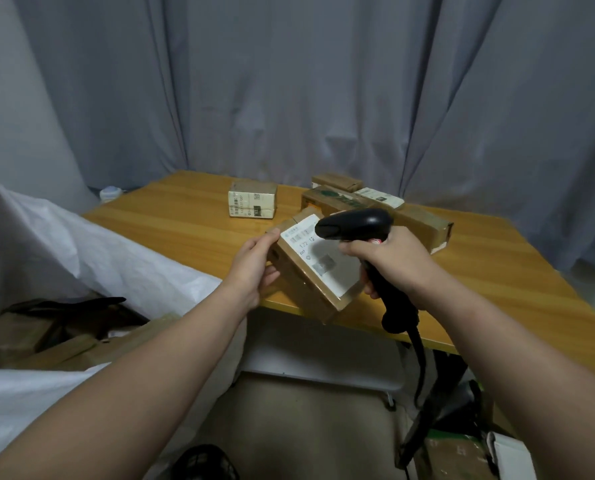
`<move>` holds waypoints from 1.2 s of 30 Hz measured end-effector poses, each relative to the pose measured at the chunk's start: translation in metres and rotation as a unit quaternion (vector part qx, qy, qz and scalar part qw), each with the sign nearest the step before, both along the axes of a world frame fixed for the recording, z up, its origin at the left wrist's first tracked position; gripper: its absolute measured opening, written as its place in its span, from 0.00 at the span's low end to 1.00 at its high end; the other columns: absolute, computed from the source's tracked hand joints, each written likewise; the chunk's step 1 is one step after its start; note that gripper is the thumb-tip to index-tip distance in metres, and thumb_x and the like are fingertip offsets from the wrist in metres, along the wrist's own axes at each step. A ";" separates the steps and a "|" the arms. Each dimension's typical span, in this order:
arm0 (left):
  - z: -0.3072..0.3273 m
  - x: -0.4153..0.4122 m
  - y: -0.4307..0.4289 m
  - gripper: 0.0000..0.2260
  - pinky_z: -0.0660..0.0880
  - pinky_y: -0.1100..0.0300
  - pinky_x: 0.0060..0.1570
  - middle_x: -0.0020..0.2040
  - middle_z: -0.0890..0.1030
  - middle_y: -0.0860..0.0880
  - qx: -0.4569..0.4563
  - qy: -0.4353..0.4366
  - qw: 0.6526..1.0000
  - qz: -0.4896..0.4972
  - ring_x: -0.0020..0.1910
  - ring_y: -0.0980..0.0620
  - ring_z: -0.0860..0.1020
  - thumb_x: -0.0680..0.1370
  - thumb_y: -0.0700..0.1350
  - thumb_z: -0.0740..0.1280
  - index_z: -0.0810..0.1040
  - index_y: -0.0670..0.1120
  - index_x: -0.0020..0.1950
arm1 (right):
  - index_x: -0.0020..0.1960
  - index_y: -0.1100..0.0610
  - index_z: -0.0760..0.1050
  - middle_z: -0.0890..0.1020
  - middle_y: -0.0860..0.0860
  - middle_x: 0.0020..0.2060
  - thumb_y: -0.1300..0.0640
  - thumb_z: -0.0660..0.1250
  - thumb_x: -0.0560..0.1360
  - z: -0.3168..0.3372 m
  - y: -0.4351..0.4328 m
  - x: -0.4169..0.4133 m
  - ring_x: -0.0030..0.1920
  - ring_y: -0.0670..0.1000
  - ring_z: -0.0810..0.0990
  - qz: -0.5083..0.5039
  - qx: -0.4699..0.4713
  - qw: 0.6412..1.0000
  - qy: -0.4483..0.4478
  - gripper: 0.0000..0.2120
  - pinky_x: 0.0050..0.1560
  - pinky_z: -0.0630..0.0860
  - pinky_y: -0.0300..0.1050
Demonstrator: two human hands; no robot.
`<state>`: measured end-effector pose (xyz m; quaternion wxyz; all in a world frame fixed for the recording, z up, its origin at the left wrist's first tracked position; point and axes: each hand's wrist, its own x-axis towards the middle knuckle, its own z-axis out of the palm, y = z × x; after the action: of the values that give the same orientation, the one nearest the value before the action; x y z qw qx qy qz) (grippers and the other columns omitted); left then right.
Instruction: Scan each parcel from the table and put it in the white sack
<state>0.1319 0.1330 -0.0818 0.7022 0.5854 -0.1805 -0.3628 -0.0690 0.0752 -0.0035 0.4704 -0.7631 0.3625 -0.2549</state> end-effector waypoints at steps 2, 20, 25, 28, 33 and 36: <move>0.004 0.010 0.016 0.11 0.79 0.54 0.55 0.57 0.80 0.47 -0.001 0.009 1.000 0.020 0.56 0.46 0.79 0.74 0.56 0.69 0.76 0.54 0.53 | 0.41 0.62 0.76 0.77 0.58 0.26 0.55 0.71 0.73 -0.006 0.008 0.018 0.26 0.56 0.76 0.022 -0.003 0.999 -0.034 0.10 0.27 0.74 0.45; 0.030 0.130 0.230 0.22 0.73 0.55 0.62 0.62 0.68 0.51 0.120 -0.464 0.834 0.275 0.59 0.54 0.74 0.70 0.48 0.76 0.71 0.52 0.60 | 0.49 0.57 0.80 0.82 0.58 0.38 0.56 0.73 0.72 -0.077 0.109 0.212 0.37 0.48 0.81 0.184 0.078 0.976 -0.086 0.08 0.33 0.78 0.40; 0.025 0.146 0.225 0.23 0.71 0.53 0.59 0.60 0.69 0.50 0.304 -0.558 0.753 0.172 0.53 0.50 0.72 0.70 0.53 0.74 0.74 0.52 0.62 | 0.51 0.57 0.80 0.81 0.52 0.35 0.55 0.73 0.73 -0.085 0.106 0.216 0.35 0.47 0.80 0.181 0.108 0.974 -0.084 0.09 0.34 0.78 0.41; 0.017 0.161 0.223 0.24 0.69 0.47 0.54 0.55 0.71 0.42 0.430 -0.674 0.586 0.132 0.50 0.41 0.72 0.68 0.53 0.73 0.76 0.47 0.61 | 0.51 0.58 0.79 0.82 0.54 0.35 0.54 0.73 0.73 -0.088 0.101 0.215 0.35 0.50 0.80 0.161 0.113 0.977 -0.084 0.10 0.39 0.80 0.49; 0.020 0.167 0.205 0.24 0.70 0.50 0.54 0.57 0.68 0.43 0.498 -0.682 0.532 0.055 0.53 0.41 0.70 0.70 0.56 0.69 0.75 0.49 0.63 | 0.51 0.58 0.79 0.82 0.54 0.35 0.55 0.73 0.73 -0.090 0.098 0.216 0.33 0.49 0.80 0.157 0.116 0.977 -0.087 0.10 0.36 0.79 0.45; 0.016 0.163 0.193 0.22 0.70 0.52 0.53 0.57 0.68 0.44 0.495 -0.681 0.537 0.048 0.53 0.42 0.70 0.71 0.57 0.68 0.75 0.50 0.62 | 0.51 0.59 0.79 0.81 0.53 0.35 0.55 0.72 0.73 -0.093 0.101 0.216 0.32 0.47 0.80 0.162 0.121 0.976 -0.083 0.10 0.34 0.77 0.42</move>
<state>0.2948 0.3264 -0.0655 -0.0178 0.9178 -0.3679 0.1484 0.1470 0.1762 -0.0967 0.6227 -0.7252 0.2222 -0.1923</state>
